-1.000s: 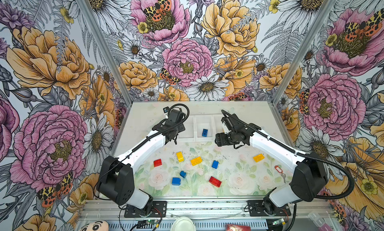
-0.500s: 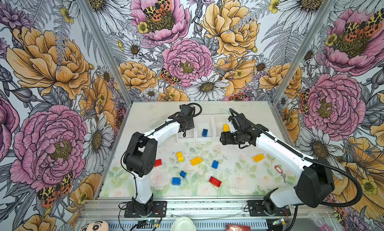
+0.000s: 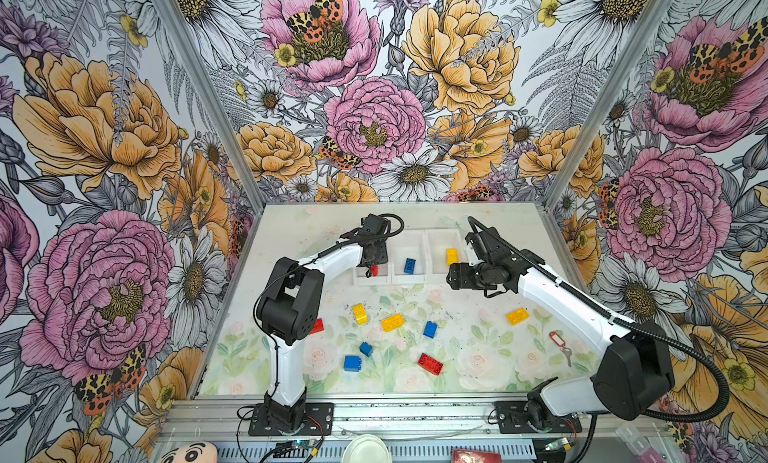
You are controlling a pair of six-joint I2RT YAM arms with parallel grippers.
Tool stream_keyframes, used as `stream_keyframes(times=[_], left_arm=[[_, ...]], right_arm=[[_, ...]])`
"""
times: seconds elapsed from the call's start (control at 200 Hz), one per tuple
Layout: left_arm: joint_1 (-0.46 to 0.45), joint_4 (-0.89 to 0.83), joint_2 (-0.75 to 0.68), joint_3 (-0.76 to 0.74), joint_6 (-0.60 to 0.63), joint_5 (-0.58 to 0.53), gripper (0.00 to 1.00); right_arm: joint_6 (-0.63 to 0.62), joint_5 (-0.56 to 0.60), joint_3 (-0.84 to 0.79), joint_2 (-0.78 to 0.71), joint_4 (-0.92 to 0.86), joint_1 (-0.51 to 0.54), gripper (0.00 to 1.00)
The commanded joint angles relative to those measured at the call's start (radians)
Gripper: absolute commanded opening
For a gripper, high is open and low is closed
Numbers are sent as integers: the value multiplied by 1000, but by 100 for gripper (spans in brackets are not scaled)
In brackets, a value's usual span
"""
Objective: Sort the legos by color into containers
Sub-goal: 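Carry red brick into nearest bin compartment while right gripper nears yellow bricks, then lower the right gripper and grasp the yellow 2x4 brick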
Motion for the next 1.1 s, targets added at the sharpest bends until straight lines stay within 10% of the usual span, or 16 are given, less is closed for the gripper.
stream_keyframes(times=[0.0, 1.096], left_arm=[[3, 9, -44, 9, 5, -1, 55], [-35, 147, -421, -301, -105, 15, 86]], right_arm=[[14, -12, -19, -28, 16, -21, 83], [239, -45, -286, -71, 15, -500, 91]])
